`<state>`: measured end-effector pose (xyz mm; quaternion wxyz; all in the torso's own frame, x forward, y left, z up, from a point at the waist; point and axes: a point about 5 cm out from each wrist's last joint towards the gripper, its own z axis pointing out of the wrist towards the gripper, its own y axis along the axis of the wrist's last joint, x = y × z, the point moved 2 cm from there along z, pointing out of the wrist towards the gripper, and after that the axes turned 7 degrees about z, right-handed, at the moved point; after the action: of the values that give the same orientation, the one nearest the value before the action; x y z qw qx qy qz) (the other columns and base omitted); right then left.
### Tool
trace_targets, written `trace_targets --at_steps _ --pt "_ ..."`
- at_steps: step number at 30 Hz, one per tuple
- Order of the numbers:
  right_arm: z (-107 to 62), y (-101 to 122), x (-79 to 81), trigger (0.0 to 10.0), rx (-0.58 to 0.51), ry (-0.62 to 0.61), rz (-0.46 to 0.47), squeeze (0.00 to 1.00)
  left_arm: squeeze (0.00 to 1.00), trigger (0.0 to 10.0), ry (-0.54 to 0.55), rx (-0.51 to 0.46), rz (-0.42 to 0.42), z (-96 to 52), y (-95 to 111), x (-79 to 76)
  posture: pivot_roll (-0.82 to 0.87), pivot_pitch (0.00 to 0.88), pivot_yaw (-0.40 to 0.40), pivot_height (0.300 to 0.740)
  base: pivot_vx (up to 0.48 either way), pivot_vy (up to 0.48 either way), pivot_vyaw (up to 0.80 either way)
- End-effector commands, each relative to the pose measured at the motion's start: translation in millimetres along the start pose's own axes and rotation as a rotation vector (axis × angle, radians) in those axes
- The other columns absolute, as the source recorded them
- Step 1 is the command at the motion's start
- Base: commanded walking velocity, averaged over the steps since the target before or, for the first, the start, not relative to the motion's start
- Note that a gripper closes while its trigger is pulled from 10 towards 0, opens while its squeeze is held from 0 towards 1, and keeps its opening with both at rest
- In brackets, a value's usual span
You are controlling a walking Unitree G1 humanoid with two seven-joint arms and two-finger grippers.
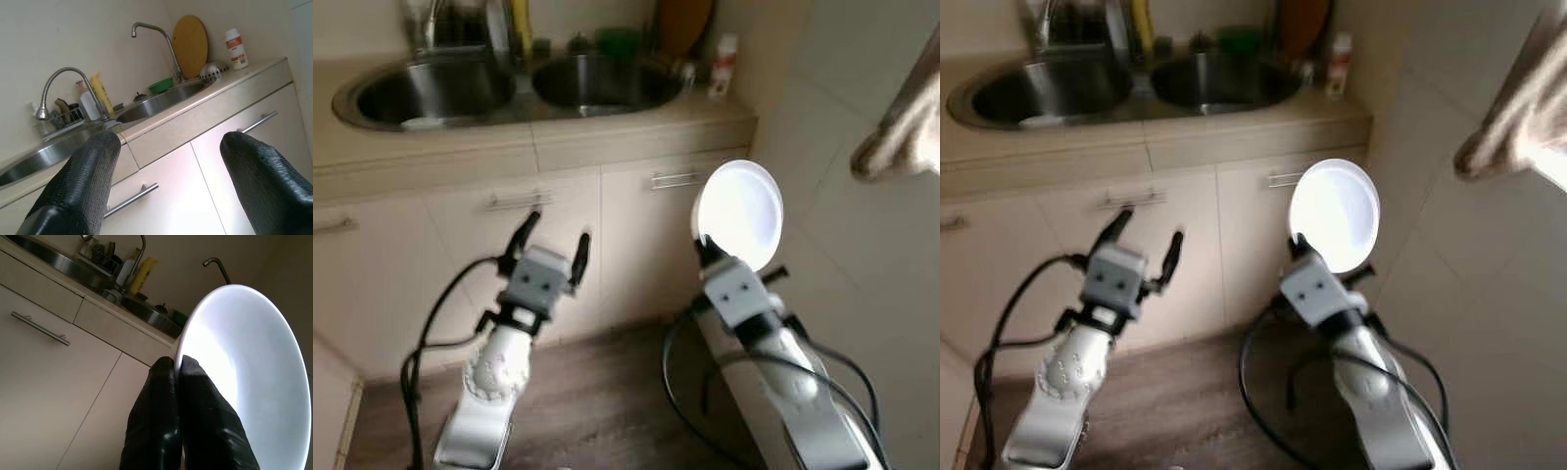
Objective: Kitchen organization
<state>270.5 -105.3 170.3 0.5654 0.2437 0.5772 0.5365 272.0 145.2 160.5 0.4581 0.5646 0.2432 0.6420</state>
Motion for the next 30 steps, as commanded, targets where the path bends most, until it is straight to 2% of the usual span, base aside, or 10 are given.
trace_targets --at_steps 1,7,12,17,30 --pt "-2.5 -2.3 -8.7 0.0 0.006 -0.022 -0.001 0.0 0.0 10.0 -0.018 -0.027 -0.028 3.0 6.9 -6.5 0.06 0.0 -0.065 0.74 0.0 0.0 0.0" --pt "-1.3 -1.2 -8.5 0.0 -0.004 -0.013 -0.034 0.0 0.0 10.0 -0.006 -0.034 -0.032 6.3 7.6 -4.4 0.06 0.0 -0.065 0.74 0.126 0.0 0.0" --pt "-0.5 -2.1 -6.5 0.0 -0.005 0.003 -0.057 0.0 0.0 10.0 -0.006 -0.037 -0.037 7.9 8.1 -5.3 0.06 0.0 -0.067 0.74 0.29 0.0 0.79" --pt "1.0 -0.7 -10.2 0.0 -0.009 -0.017 -0.022 0.0 0.0 10.0 -0.004 -0.04 -0.038 8.3 8.4 -5.5 0.06 0.0 -0.067 0.74 0.315 0.0 0.79" --pt "3.5 2.0 -11.8 0.0 -0.027 -0.02 -0.03 0.0 0.0 10.0 -0.008 -0.047 -0.04 9.7 8.9 -6.3 0.06 0.0 -0.067 0.74 0.311 0.0 0.0"
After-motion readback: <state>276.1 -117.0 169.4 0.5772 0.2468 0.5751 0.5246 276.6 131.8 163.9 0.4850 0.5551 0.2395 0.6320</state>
